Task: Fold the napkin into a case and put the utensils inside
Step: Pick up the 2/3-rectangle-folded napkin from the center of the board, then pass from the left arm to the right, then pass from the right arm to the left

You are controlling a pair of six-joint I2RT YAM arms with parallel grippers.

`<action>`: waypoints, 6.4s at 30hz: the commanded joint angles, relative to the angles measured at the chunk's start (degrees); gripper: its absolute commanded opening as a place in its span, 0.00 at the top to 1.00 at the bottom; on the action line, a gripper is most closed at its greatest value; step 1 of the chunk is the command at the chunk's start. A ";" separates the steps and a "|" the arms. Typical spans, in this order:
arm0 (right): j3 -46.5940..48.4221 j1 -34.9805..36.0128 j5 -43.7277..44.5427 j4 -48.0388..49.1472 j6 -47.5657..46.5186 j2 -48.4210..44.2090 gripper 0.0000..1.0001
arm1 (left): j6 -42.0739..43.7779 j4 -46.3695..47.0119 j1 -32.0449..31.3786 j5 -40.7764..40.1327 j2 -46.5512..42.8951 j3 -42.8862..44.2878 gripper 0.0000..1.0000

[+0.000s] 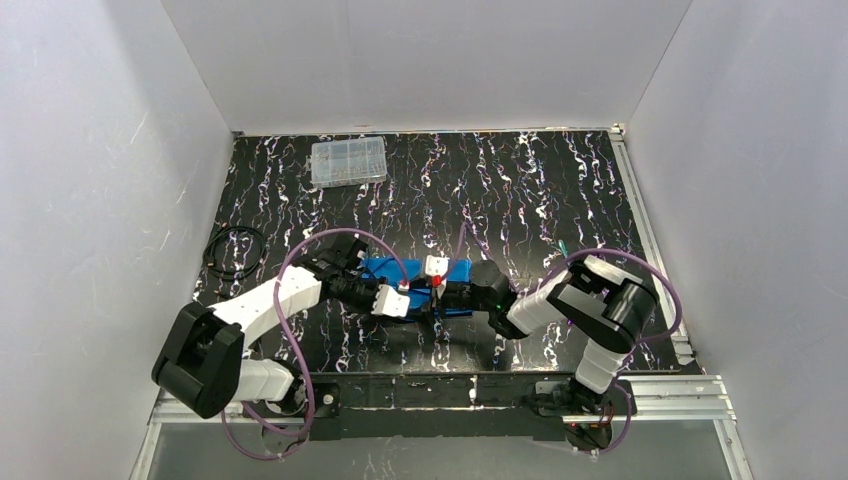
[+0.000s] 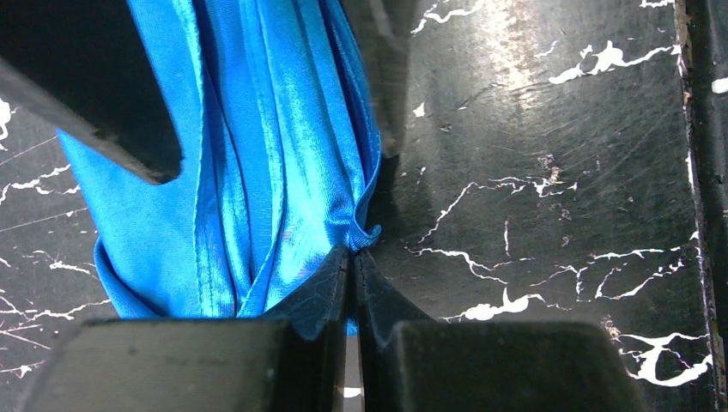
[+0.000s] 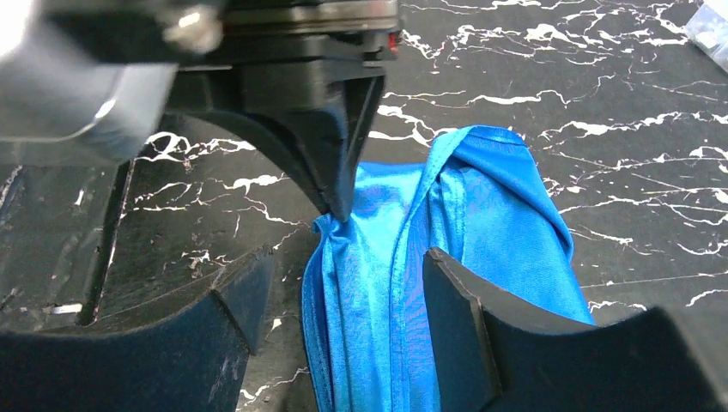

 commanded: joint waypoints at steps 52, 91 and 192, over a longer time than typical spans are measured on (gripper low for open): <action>3.83 14.26 29.58 30.77 -13.89 21.05 0.69 | -3.01 -5.36 4.13 6.96 1.81 4.49 1.00; 3.28 13.86 29.06 28.68 -6.46 18.52 0.99 | -6.96 21.53 8.38 4.89 -14.40 -13.85 0.12; 9.80 5.73 5.59 16.15 -1.82 20.12 0.51 | -5.69 7.48 7.29 6.22 -9.72 -6.76 1.00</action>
